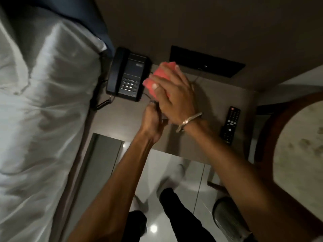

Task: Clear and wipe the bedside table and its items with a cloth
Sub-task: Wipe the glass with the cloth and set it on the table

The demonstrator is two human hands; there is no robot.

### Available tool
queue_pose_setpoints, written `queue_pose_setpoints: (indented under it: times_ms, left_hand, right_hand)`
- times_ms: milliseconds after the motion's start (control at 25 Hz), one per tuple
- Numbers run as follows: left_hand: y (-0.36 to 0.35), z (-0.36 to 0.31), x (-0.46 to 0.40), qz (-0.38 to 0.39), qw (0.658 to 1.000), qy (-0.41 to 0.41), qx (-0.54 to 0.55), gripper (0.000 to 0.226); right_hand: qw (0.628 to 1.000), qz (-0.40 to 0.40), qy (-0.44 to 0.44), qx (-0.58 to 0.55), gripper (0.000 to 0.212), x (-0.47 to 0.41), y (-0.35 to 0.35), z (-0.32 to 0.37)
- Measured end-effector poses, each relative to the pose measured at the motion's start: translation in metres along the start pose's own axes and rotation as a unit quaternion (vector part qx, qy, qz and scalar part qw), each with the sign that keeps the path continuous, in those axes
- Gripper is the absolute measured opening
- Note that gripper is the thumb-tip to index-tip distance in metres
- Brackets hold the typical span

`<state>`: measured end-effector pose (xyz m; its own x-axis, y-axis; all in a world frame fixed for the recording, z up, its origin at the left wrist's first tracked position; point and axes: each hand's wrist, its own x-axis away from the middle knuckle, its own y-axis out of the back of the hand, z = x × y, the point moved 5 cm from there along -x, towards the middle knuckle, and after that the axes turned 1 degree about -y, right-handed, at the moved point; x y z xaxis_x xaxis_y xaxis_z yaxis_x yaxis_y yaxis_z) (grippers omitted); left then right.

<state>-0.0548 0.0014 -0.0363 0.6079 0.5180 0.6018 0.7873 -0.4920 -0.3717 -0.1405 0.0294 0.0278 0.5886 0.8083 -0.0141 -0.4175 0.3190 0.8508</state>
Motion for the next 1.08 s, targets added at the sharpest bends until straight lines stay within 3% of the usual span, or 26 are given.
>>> queue_pose_setpoints:
  times_ms: [80, 160, 200, 280, 320, 400, 480, 600, 720, 840, 880, 1000, 1040, 1080]
  left_hand:
    - [-0.011, 0.014, -0.014, 0.013, 0.998, 0.042, 0.051, 0.036]
    - [-0.018, 0.027, -0.027, 0.066, 0.989, 0.073, 0.109, 0.033]
    - [-0.018, 0.028, -0.030, 0.079, 0.991, 0.070, 0.085, 0.037]
    - [-0.022, 0.028, -0.028, 0.099, 0.986, 0.089, 0.101, 0.068]
    - [-0.026, 0.028, -0.026, 0.112, 0.979, 0.097, 0.137, 0.076]
    - [-0.025, 0.031, -0.033, 0.114, 0.975, 0.121, 0.147, 0.067]
    - [-0.019, 0.032, -0.039, 0.113, 0.979, 0.131, 0.106, 0.055]
    - [-0.014, 0.036, -0.038, 0.125, 0.977, 0.149, 0.082, 0.054]
    - [-0.013, 0.054, -0.039, 0.106, 0.974, 0.169, 0.108, 0.048]
    - [-0.025, 0.067, -0.032, 0.122, 0.968, 0.186, 0.114, 0.077]
    - [-0.028, 0.069, -0.032, 0.131, 0.967, 0.181, 0.121, 0.086]
    - [-0.026, 0.072, -0.033, 0.117, 0.980, 0.132, 0.092, 0.077]
    - [-0.024, 0.073, -0.035, 0.105, 0.985, 0.121, 0.062, 0.072]
    - [-0.024, 0.075, -0.037, 0.090, 0.989, 0.119, 0.026, 0.067]
  right_hand:
    - [0.998, -0.006, -0.041, -0.041, 0.045, 0.007, 0.003, -0.025]
    - [1.000, 0.009, 0.010, 0.000, 0.047, 0.037, -0.005, -0.023]
    - [0.999, 0.026, 0.044, 0.005, 0.047, 0.048, -0.008, -0.022]
    - [0.997, 0.045, 0.053, -0.046, 0.045, 0.037, -0.004, -0.036]
    - [0.995, 0.044, 0.017, -0.089, 0.043, 0.023, 0.000, -0.047]
    - [0.986, 0.026, -0.062, -0.154, 0.042, 0.006, 0.007, -0.063]
    - [0.992, -0.002, -0.082, -0.096, 0.045, 0.019, 0.001, -0.058]
    - [0.998, 0.008, -0.063, 0.018, 0.050, 0.065, -0.013, -0.033]
    - [0.994, 0.028, -0.102, -0.014, 0.048, 0.052, -0.025, -0.048]
    - [0.928, -0.041, -0.259, -0.263, 0.042, 0.036, -0.026, -0.077]
    - [0.908, -0.063, -0.285, -0.301, 0.042, 0.044, -0.027, -0.078]
    - [0.895, -0.019, -0.296, -0.332, 0.047, 0.072, -0.031, -0.072]
    - [0.865, -0.015, -0.321, -0.385, 0.047, 0.076, -0.035, -0.079]
    - [0.809, -0.013, -0.356, -0.468, 0.046, 0.079, -0.040, -0.089]
